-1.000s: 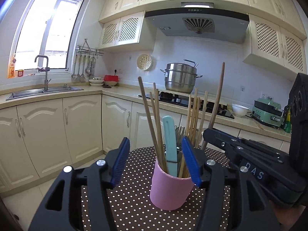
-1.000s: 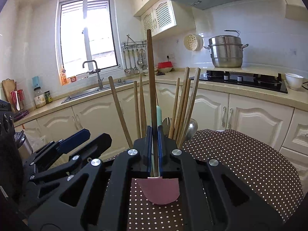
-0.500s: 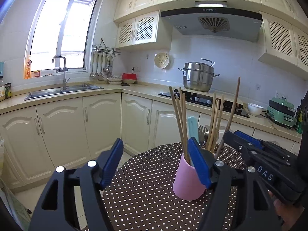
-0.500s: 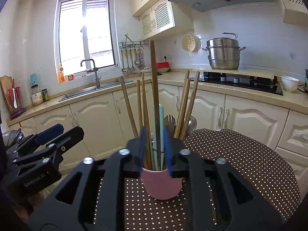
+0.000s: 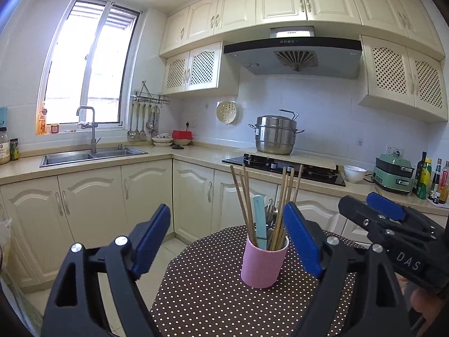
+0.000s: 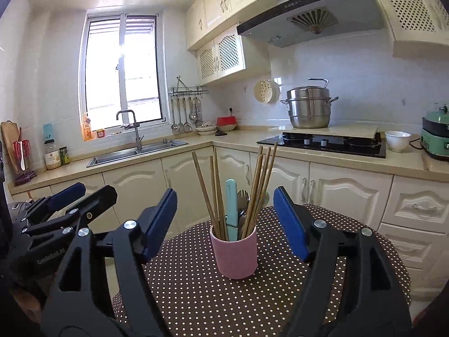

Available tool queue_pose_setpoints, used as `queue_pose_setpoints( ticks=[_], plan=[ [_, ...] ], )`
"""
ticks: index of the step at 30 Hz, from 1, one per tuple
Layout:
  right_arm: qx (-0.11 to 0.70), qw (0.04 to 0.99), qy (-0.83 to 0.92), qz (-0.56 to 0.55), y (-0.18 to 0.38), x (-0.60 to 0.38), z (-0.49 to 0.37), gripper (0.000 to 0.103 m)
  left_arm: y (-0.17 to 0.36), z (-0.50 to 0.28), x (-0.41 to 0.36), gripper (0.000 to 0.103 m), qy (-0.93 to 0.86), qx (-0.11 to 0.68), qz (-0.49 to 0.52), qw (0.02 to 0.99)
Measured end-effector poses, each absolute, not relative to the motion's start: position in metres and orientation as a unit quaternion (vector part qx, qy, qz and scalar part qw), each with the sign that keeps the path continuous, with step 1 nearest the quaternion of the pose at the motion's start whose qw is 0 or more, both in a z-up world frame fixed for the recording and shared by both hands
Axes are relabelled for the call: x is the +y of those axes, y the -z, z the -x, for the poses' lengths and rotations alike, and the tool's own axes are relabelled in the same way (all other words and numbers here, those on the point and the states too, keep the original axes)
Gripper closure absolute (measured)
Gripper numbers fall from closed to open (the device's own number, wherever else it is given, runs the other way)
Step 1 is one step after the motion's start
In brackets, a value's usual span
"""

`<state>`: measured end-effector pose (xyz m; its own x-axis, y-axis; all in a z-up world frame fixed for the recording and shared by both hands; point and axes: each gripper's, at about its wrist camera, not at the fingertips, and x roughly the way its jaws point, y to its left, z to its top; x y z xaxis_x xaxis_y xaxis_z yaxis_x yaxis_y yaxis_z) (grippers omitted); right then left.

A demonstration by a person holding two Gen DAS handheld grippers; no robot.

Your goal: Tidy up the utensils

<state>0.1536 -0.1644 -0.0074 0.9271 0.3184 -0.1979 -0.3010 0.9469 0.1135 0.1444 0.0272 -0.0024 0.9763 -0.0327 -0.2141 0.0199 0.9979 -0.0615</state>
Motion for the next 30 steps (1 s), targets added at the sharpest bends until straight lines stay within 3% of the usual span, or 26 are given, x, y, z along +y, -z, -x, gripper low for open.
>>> queue_pose_setpoints(
  ticks=[9,30],
  plan=[
    [0.076,0.990,-0.114,-0.023,-0.020,-0.171,-0.078,0.016,-0.020,-0.090,0.016,0.014,0.038,0.079,0.018,0.996],
    [0.036,0.996,-0.083,0.021,-0.035,-0.167,-0.025,0.014,-0.039,-0.044,0.010,0.013,0.033,0.052,0.007,0.998]
  ],
)
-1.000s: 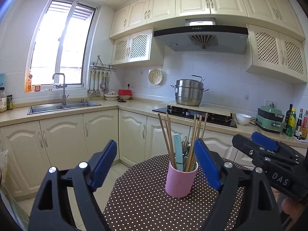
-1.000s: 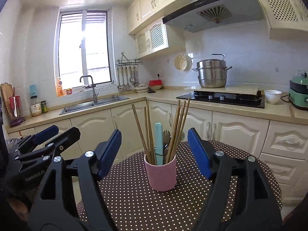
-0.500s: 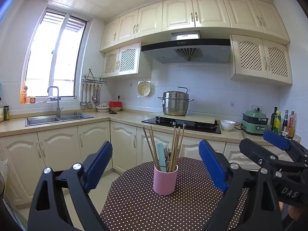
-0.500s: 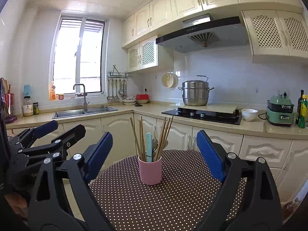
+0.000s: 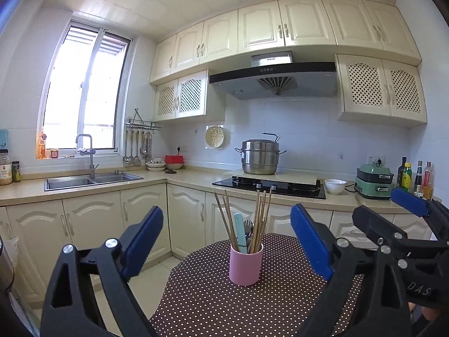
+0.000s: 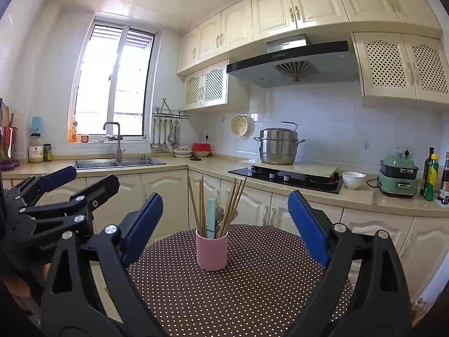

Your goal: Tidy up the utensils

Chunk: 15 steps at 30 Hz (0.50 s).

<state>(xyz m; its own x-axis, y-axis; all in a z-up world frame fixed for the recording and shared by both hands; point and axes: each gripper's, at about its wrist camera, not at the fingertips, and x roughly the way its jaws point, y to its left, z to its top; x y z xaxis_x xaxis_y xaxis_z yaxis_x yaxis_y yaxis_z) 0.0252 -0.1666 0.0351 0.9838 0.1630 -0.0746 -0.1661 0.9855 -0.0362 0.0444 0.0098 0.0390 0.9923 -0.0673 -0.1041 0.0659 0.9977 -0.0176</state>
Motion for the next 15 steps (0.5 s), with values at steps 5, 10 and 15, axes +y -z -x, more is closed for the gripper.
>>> queue_pose_setpoints(
  ticks=[5,10,15],
  plan=[
    [0.040,0.995,-0.086,0.018,-0.0340,-0.1679,-0.0246,0.014,-0.0386,-0.0438,0.0096,0.013,0.033,0.051,0.006,0.998],
    [0.043,0.995,-0.087,0.016,-0.0340,-0.1675,-0.0254,0.013,-0.0371,-0.0420,0.0099,0.013,0.030,0.048,0.004,0.998],
    [0.046,0.995,-0.088,0.015,-0.0327,-0.1685,-0.0270,0.013,-0.0358,-0.0425,0.0090,0.013,0.029,0.050,0.004,0.998]
  ],
)
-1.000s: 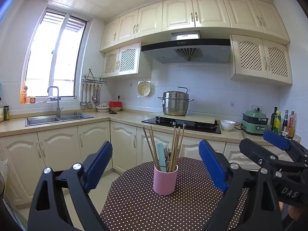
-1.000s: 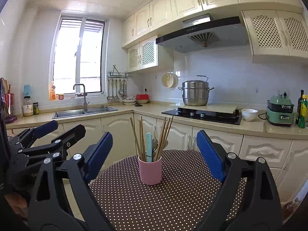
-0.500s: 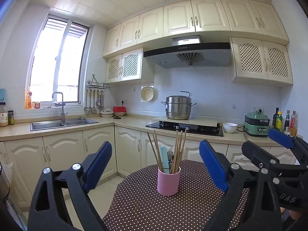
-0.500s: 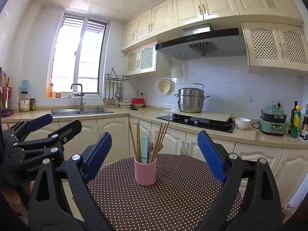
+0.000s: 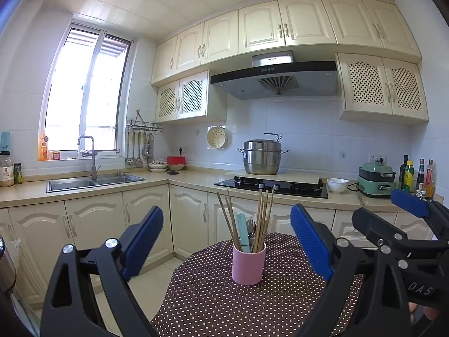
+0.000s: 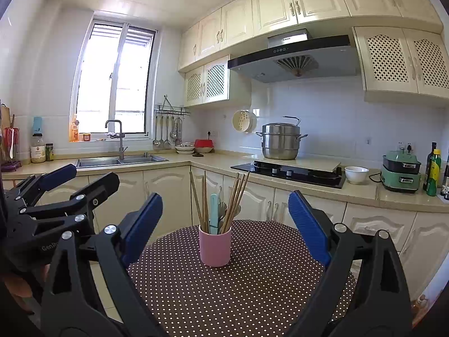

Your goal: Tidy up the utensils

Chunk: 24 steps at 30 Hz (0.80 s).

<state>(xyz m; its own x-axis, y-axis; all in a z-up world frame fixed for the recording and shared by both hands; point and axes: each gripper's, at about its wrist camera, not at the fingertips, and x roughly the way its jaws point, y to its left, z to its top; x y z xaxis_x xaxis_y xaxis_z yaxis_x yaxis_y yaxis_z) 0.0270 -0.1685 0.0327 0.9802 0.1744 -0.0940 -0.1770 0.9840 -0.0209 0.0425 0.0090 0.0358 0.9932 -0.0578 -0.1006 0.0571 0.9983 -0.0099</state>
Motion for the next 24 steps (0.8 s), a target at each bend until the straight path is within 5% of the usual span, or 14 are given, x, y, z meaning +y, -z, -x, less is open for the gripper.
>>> queue_pose_setpoints(
  ticks=[24],
  plan=[
    [0.049,0.995,-0.090,0.014,-0.0324,-0.1674,-0.0269,0.013,-0.0346,-0.0441,0.0119,0.013,0.034,0.047,0.004,0.998]
  ],
)
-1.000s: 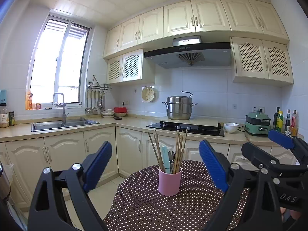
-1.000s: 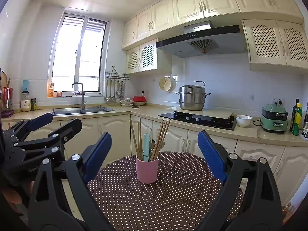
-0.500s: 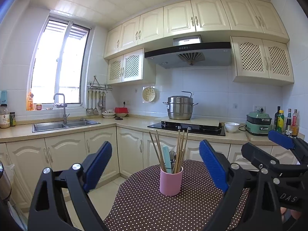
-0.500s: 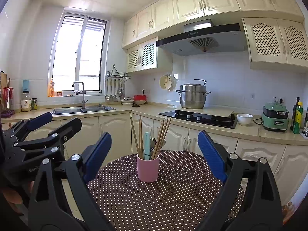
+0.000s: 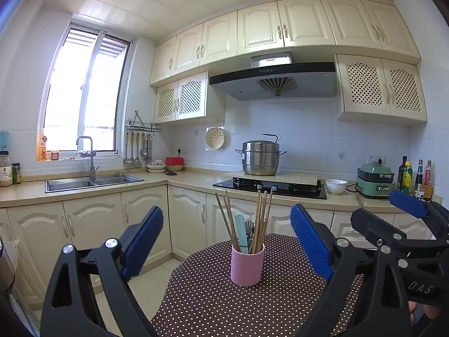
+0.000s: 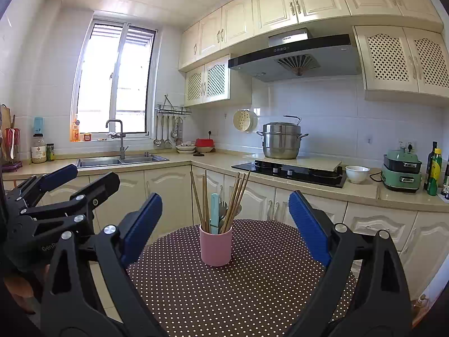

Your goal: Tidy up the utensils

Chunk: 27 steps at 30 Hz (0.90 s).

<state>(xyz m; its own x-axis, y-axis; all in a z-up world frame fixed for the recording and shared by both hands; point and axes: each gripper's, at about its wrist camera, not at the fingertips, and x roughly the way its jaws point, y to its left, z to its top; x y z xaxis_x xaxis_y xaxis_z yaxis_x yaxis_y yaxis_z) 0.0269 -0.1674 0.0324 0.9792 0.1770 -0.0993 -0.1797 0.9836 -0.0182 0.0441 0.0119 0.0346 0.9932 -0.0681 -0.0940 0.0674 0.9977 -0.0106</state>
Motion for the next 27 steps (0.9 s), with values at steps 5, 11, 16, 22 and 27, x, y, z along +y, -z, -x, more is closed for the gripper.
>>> queue_pose_setpoints(
  ticks=[5,11,16,22,27],
  plan=[
    [0.050,0.995,-0.090,0.013,-0.0324,-0.1672,-0.0278,0.013,-0.0352,-0.0454,0.0108,0.013,0.033,0.049,0.003,0.998],
    [0.052,0.994,-0.091,0.013,-0.0323,-0.1671,-0.0285,0.013,-0.0356,-0.0459,0.0099,0.013,0.032,0.049,0.002,0.998],
    [0.051,0.994,-0.091,0.012,-0.0326,-0.1684,-0.0290,0.013,-0.0351,-0.0456,0.0104,0.013,0.033,0.050,0.001,0.998],
    [0.052,0.994,-0.091,0.013,-0.0324,-0.1685,-0.0291,0.013,-0.0353,-0.0453,0.0102,0.012,0.033,0.049,0.002,0.998],
    [0.052,0.994,-0.091,0.012,-0.0324,-0.1686,-0.0293,0.013,-0.0334,-0.0463,0.0113,0.013,0.034,0.049,0.001,0.998]
  ],
)
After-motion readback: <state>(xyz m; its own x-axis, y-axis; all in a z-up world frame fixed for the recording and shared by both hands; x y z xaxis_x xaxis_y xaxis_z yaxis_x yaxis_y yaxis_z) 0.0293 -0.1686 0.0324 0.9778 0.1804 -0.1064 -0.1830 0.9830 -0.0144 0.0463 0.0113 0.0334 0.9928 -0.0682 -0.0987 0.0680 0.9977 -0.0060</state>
